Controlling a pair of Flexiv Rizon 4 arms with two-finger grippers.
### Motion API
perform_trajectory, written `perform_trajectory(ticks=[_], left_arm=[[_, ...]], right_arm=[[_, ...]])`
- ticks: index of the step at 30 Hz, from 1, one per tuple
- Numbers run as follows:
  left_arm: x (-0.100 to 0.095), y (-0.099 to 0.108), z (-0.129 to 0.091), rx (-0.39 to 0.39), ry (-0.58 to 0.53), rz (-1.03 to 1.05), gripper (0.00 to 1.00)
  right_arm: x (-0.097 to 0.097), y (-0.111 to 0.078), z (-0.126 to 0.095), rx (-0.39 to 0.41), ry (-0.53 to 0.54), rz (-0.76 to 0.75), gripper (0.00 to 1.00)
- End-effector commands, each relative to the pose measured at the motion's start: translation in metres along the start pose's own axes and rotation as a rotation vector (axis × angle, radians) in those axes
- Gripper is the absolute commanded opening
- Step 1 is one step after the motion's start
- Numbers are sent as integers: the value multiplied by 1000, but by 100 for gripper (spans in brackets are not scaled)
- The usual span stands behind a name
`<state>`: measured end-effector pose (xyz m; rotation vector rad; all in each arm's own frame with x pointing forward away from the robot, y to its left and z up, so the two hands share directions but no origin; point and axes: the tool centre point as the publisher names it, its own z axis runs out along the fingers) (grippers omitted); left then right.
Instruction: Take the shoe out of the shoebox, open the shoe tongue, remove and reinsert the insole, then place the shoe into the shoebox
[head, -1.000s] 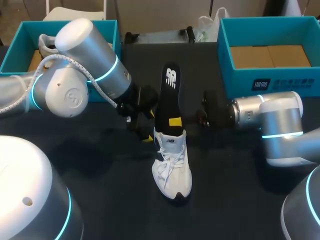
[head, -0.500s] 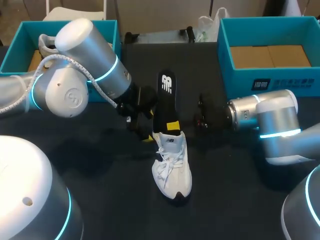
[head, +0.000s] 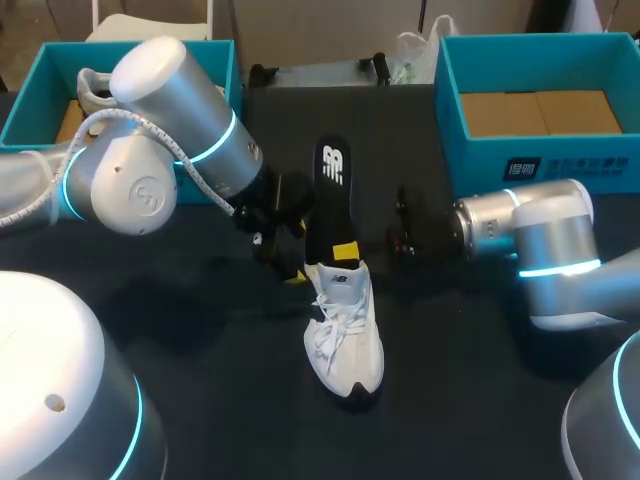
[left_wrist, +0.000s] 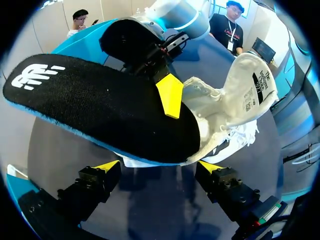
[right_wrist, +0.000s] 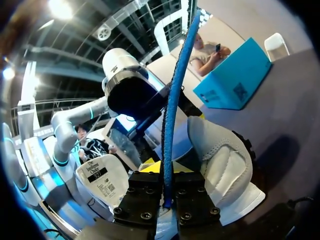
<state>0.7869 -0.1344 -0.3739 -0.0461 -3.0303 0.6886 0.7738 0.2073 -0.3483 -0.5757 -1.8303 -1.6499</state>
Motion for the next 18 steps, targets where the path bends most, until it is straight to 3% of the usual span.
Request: perform_trajectory(ticks=[1,6,10,18], left_arm=[[0,0,1,0,-1,1,100],[0,0,1,0,-1,1,100],[0,0,1,0,-1,1,100],[0,0,1,0,-1,1,100]], right_arm=[[-2,-1,4,3,5,-12,12],[2,2,4,8,1,-30,13],[6,4,5,15,-4,-44,20],[9,7,4,19,-1,-69,20]])
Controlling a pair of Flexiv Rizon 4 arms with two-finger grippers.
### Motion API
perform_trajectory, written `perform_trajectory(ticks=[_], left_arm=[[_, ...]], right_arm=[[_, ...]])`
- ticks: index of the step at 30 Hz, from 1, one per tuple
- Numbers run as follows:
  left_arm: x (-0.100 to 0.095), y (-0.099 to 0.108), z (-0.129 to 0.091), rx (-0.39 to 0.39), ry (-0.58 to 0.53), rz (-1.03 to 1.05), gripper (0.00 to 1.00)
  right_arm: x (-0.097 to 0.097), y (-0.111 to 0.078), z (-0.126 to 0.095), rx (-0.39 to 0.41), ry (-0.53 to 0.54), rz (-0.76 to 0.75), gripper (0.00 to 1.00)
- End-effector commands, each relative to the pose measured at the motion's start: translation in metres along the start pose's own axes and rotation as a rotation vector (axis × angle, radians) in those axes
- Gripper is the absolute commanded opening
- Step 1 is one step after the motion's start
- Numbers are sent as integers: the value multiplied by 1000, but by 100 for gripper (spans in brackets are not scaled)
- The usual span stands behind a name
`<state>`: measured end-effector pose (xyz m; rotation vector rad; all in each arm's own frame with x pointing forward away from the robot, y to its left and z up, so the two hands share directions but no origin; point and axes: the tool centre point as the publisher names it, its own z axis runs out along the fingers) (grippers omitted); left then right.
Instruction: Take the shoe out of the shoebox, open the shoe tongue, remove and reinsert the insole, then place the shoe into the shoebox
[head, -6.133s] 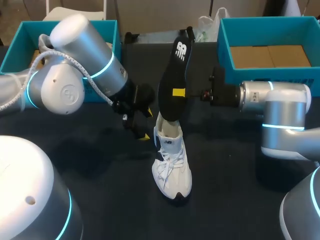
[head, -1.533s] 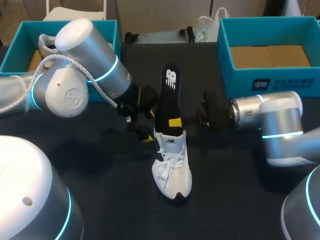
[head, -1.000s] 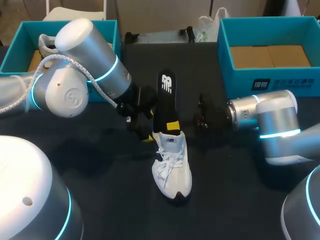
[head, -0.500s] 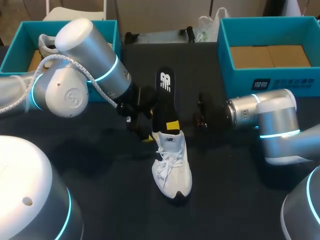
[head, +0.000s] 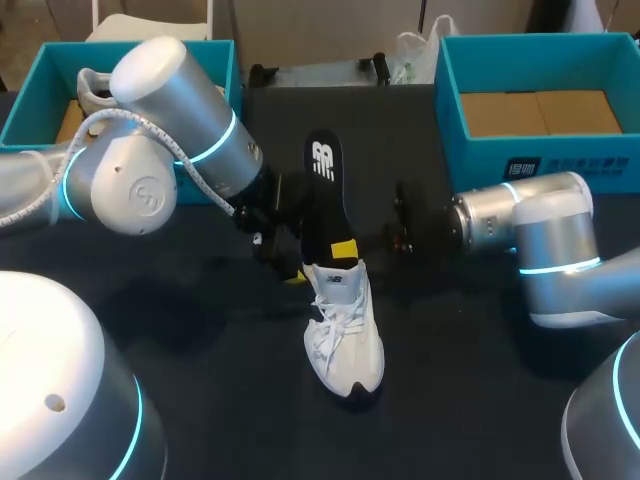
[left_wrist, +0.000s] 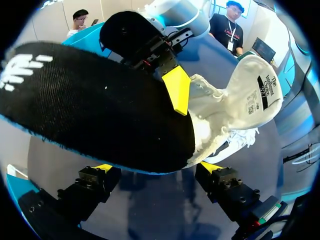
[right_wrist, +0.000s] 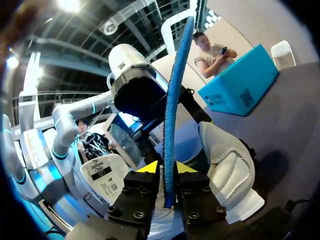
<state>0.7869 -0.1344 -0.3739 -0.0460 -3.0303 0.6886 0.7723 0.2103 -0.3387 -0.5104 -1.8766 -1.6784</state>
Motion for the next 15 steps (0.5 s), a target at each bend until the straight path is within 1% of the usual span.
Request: perform_trajectory(ticks=[1,6,10,15], left_arm=[[0,0,1,0,-1,1,100],[0,0,1,0,-1,1,100],[0,0,1,0,-1,1,100],[0,0,1,0,-1,1,100]], right_arm=[[2,1,1,4,-3,-5,21],[4,5,0,11,-3,-19,22],[4,9,0,22,-1,-34,29],[5,16,0,38,2,-55,27]])
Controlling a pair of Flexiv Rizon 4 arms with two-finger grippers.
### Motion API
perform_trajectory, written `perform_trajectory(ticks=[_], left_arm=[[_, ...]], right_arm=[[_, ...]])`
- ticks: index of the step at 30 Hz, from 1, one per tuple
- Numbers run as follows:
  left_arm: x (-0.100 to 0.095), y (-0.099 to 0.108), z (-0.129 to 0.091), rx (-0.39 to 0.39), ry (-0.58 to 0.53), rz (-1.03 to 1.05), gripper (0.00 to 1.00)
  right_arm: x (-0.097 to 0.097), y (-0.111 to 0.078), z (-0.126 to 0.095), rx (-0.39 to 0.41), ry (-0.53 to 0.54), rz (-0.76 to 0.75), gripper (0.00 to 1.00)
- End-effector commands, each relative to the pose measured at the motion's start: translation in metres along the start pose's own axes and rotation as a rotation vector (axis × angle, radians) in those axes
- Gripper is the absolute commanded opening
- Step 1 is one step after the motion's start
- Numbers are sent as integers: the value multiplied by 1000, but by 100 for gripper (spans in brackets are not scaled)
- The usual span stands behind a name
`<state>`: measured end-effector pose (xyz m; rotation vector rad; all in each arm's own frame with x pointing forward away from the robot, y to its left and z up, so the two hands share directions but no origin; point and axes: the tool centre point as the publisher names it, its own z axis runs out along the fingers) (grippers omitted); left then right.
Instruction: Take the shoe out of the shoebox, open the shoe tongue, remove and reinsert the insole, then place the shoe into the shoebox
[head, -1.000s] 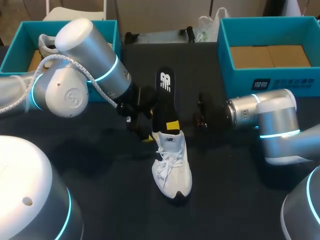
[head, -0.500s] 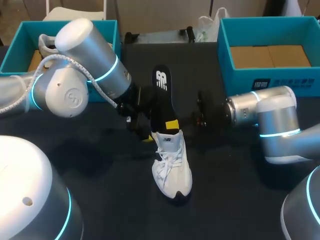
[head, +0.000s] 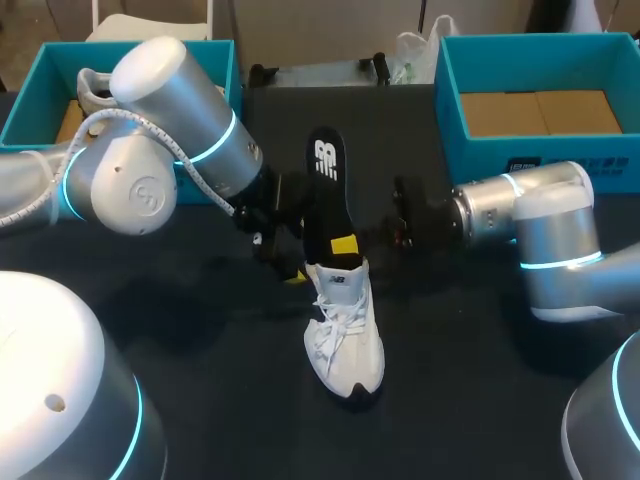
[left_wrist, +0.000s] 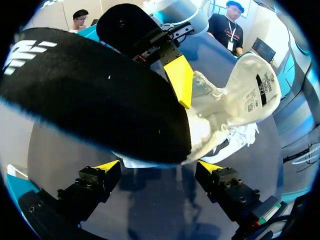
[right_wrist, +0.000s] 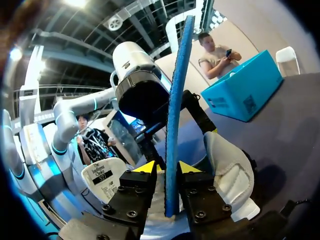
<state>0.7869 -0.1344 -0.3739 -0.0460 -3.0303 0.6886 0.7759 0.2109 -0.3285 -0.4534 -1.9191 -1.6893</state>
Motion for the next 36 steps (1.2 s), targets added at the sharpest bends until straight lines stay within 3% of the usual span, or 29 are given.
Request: perform_trajectory(ticks=[1,12,26,29,32,36], left_arm=[[0,0,1,0,-1,1,100],[0,0,1,0,-1,1,100],[0,0,1,0,-1,1,100],[0,0,1,0,-1,1,100],[0,0,1,0,-1,1,100],[0,0,1,0,-1,1,100]], right_arm=[[1,7,0,19,0,-7,27],[-2,27,-2,35,4,-35,29],[-20,48,-1,-55,-8,9,29],[-21,47,0,-80,-7,21,21],[-22,46,0,-106,-11,33,0],[-20,44,-1,-122,-22,40,0]])
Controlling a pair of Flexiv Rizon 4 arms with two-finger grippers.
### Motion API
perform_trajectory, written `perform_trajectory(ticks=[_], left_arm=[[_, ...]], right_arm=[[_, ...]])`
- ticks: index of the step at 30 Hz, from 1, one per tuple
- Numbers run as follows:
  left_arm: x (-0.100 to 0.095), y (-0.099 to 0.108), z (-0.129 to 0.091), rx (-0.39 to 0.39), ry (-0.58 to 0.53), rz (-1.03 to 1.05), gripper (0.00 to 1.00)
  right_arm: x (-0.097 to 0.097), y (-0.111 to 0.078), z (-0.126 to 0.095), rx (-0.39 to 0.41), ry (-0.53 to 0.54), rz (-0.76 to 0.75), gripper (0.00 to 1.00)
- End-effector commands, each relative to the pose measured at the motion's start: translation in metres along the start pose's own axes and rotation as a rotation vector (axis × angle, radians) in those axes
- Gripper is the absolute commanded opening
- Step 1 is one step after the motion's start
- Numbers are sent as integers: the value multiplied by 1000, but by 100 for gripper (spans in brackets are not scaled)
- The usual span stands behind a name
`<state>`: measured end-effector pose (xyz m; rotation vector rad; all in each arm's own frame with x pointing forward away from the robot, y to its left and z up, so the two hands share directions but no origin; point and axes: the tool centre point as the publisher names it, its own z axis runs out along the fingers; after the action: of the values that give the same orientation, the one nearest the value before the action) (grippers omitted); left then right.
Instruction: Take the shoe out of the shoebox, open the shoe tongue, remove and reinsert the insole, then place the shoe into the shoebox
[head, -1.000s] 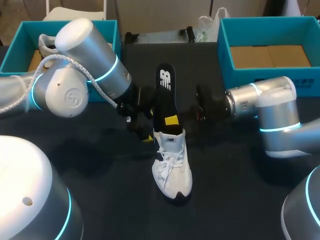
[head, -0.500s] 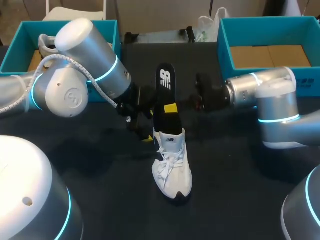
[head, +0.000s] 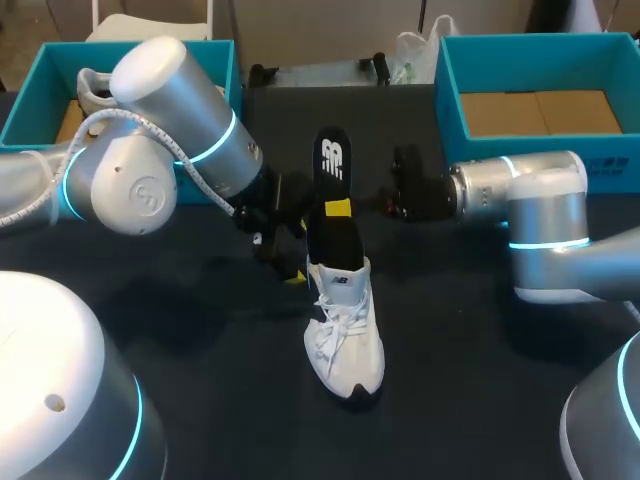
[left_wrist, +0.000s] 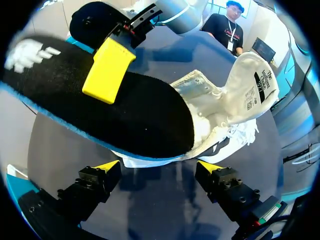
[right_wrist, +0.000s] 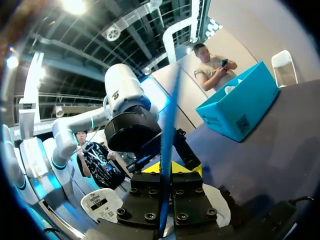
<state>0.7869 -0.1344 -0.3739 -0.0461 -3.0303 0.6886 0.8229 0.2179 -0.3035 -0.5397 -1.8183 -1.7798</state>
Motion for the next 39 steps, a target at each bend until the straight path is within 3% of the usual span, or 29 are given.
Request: perform_trajectory(ticks=[1,15,27,39], left_arm=[[0,0,1,0,-1,1,100],[0,0,1,0,-1,1,100],[0,0,1,0,-1,1,100],[0,0,1,0,-1,1,100]], right_arm=[[4,-6,1,-13,-14,4,0],[12,-25,0,13,-50,50,0],[8,-53,4,27,-35,125,0],[6,-54,4,16,3,143,0]])
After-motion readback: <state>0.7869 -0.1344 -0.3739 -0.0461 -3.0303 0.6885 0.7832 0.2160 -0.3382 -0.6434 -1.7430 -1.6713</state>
